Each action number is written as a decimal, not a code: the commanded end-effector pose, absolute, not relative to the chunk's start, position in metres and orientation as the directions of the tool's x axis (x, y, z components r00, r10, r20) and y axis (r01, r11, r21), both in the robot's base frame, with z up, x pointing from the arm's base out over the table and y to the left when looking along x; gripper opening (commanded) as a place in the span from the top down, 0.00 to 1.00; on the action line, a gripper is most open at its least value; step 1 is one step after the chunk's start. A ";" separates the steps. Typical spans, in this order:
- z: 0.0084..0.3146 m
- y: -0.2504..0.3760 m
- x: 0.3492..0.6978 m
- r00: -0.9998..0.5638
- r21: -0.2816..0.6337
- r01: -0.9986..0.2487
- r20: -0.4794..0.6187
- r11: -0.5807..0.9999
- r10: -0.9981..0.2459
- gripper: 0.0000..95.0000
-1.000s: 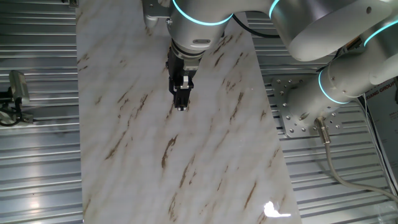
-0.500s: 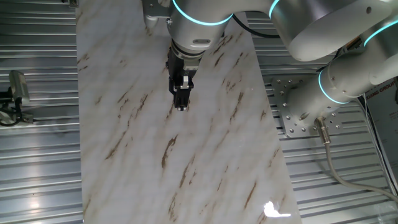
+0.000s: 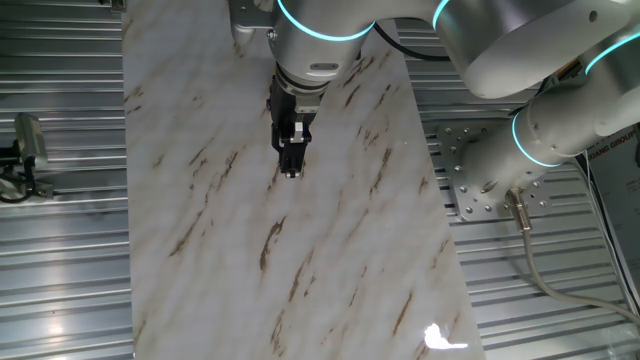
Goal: Pick up the small block on the left and move it to the right
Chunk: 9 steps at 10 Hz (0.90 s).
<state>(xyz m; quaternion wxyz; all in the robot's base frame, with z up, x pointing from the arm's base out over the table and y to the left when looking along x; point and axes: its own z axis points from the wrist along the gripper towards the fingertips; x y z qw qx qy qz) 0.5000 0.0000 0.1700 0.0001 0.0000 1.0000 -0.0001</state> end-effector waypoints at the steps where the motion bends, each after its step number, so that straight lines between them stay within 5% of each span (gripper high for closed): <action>1: 0.170 0.000 0.500 -0.996 -0.016 0.027 0.086 1.000 0.029 1.00; 9: 0.170 0.000 0.500 -0.995 -0.006 0.054 0.083 0.999 0.054 1.00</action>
